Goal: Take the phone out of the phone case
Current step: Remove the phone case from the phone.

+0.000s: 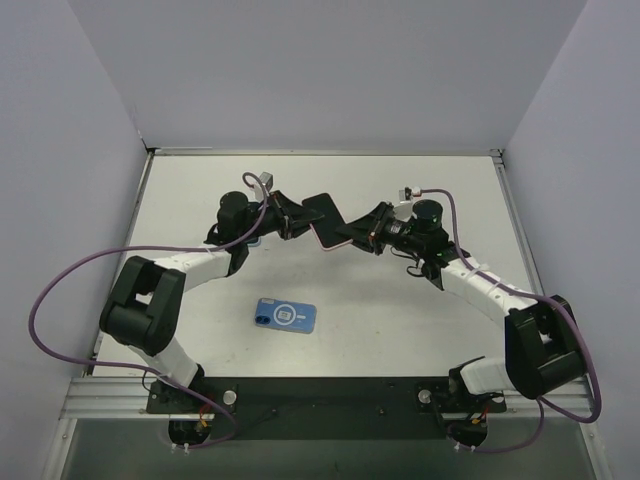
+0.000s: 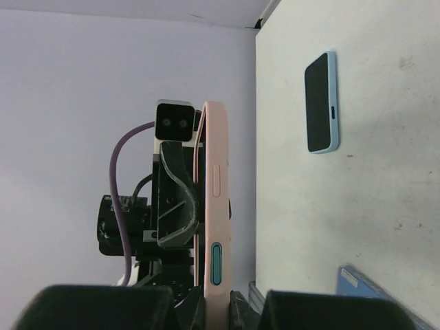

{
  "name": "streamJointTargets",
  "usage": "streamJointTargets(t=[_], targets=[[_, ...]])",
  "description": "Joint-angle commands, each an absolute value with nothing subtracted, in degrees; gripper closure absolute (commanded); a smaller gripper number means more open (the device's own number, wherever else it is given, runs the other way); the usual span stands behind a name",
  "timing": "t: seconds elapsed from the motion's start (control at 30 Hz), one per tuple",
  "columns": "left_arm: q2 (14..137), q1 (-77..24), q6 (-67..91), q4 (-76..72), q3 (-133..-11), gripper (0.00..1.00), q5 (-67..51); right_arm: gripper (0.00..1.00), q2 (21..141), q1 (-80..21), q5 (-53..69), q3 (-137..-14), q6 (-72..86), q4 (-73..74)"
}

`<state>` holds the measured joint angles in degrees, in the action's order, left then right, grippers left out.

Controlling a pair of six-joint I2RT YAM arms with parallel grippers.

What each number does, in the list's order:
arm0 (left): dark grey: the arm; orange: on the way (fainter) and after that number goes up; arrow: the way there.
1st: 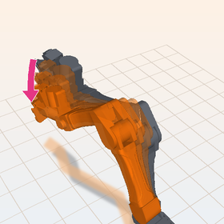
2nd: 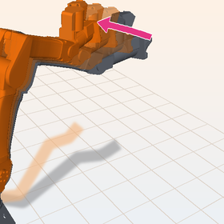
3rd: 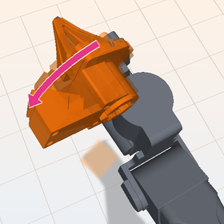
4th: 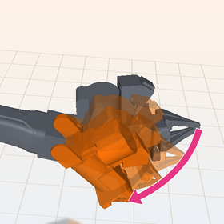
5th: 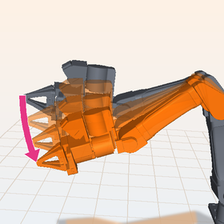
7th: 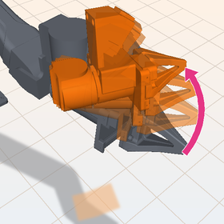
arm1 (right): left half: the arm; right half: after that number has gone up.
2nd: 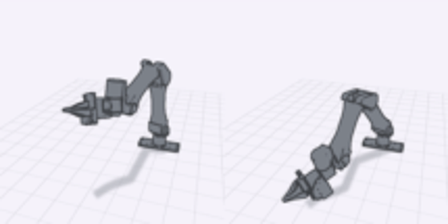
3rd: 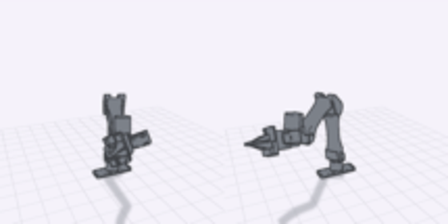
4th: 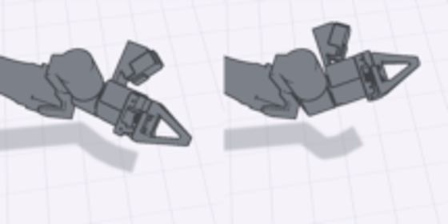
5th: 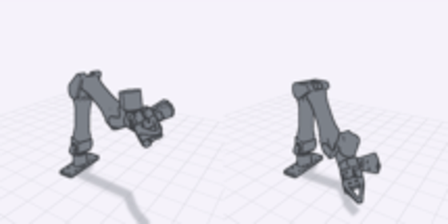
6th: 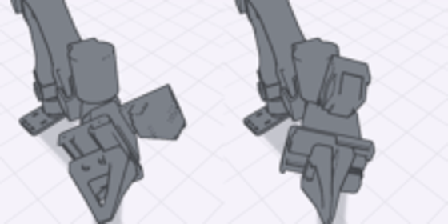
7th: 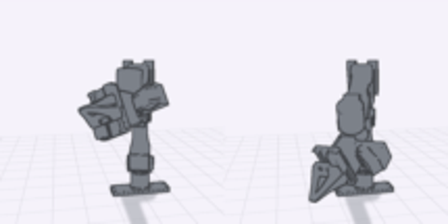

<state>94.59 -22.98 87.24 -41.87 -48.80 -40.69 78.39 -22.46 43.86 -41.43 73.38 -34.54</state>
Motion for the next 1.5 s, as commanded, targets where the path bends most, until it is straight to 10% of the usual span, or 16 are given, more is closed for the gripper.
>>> streamJointTargets(t=[0.0,0.17,0.37,0.67,0.73,0.83,0.87,0.97,1.47], targets=[[93.4,-23.8,86.7,-48.3,-52.6,0.98,-43.2,1.00,79.2,-23.2,42.3,-41.7,75.9,-38.5],[93.6,-23.8,91.7,-52.0,-51.9,0.62,-41.3,1.00,78.5,-24.3,41.7,-41.2,75.9,-42.0],[96.4,-24.4,99.1,-60.9,-52.4,0.59,-40.3,1.00,79.1,-25.7,41.5,-40.1,77.2,-47.2],[97.1,-24.5,99.6,-61.3,-52.4,0.62,-39.5,1.00,81.0,-26.5,42.7,-38.8,79.7,-51.3],[97.1,-24.5,100.2,-61.9,-52.0,0.97,-38.8,1.00,80.7,-26.4,42.7,-38.5,79.2,-50.5],[96.8,-24.4,100.2,-61.7,-51.8,1.00,-38.6,0.99,79.7,-25.3,42.7,-38.8,78.0,-45.5],[96.3,-24.4,100.3,-61.7,-51.6,1.00,-38.3,0.75,79.4,-24.9,42.5,-38.3,77.3,-43.4],[95.5,-24.2,99.8,-61.1,-51.1,1.00,-38.1,0.52,76.6,-23.5,41.4,-37.3,76.7,-40.9],[94.2,-23.9,99.0,-60.1,-49.5,1.00,-37.0,0.80,74.4,-22.0,43.6,-31.3,90.5,-57.6]])
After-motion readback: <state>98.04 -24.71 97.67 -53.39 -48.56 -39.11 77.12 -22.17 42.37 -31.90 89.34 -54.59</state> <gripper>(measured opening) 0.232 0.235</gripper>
